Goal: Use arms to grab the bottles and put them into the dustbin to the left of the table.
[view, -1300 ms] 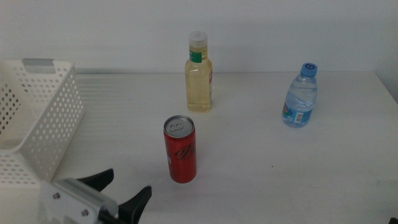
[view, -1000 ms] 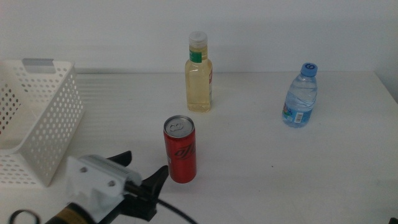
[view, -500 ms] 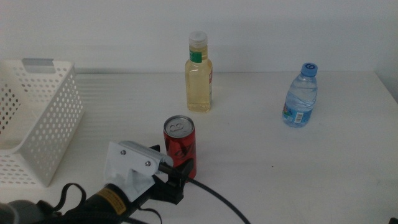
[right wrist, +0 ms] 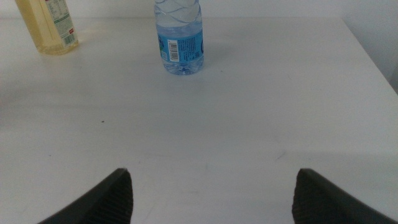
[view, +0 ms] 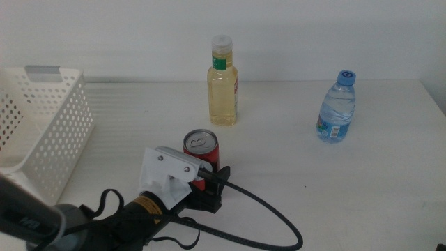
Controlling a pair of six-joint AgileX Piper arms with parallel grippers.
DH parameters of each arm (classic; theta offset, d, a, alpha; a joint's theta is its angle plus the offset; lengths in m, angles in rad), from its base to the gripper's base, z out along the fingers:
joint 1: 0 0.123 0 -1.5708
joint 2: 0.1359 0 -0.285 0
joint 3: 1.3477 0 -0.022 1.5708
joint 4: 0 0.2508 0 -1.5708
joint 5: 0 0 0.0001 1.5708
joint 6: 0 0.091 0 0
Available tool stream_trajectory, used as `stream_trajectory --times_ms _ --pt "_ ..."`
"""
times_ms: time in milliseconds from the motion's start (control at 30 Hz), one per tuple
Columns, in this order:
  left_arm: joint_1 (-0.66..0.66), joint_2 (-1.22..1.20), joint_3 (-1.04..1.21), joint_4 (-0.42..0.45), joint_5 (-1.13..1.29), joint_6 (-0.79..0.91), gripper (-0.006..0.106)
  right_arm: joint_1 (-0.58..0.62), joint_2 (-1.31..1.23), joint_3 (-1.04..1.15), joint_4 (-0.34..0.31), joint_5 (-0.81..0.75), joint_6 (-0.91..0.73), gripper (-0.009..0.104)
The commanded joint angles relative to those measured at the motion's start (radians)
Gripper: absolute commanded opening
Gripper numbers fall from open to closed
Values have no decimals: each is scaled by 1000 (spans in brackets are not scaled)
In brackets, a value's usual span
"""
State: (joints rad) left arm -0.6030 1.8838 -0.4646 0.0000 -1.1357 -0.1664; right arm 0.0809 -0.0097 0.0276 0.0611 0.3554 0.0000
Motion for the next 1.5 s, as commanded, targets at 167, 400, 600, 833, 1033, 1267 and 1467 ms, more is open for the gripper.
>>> stream_trajectory --times_ms 167,400,600,833,1033,1267,1467 --pt "-3 -2 -35 -24 -180 -34 90 -4 -27 -7 -4 -68 -9 67" --pt "-3 -1 -52 -37 -180 -52 87 -4 -27 -7 -4 -68 -9 67" --pt "-3 -1 -63 -41 -180 -46 67 -4 -27 -7 -4 -68 -9 67" --pt "-1 5 -63 -60 -180 -32 15 -4 -27 -7 -4 -68 -9 67" --pt "-1 -29 -43 -90 -178 -14 -5 -4 -27 -7 -4 -68 -9 67" --pt "21 -243 -23 -100 78 -3 -5 -4 -27 -7 -4 -68 -9 67" --pt "89 -452 -29 -78 355 24 -5 -4 -27 -7 -4 -68 -9 67"
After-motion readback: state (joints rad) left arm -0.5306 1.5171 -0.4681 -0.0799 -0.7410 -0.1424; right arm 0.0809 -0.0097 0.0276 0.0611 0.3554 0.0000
